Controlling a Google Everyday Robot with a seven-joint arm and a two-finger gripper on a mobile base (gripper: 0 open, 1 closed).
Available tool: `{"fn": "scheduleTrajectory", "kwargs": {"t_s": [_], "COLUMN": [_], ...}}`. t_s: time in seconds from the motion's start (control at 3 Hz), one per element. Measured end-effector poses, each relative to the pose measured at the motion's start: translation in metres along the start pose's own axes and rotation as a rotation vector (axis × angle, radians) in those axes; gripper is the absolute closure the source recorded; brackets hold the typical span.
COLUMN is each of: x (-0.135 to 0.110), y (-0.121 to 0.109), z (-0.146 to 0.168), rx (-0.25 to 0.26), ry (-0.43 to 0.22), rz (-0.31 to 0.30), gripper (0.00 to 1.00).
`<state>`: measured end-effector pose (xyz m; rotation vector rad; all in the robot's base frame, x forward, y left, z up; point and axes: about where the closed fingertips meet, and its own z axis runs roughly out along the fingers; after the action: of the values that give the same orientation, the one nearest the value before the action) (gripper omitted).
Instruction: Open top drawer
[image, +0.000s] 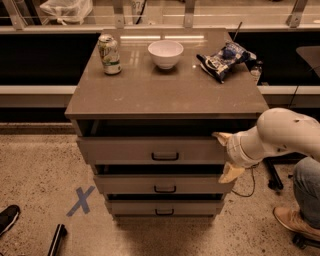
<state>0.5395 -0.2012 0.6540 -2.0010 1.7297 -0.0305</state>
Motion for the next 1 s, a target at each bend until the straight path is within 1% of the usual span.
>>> {"fn": "scheduleTrajectory", "kwargs": {"t_s": [0.33, 0.67, 1.0], "x": [-0.004, -0.005, -0.01], "y": [0.012, 0.023, 0.038], "z": [-0.001, -0.008, -0.017], "rx": [-0.032, -0.053, -0.074], "ry": [-0.004, -0.019, -0.038], "rz": [0.001, 0.006, 0.018], "gripper": [0.3, 0.35, 0.37]}}
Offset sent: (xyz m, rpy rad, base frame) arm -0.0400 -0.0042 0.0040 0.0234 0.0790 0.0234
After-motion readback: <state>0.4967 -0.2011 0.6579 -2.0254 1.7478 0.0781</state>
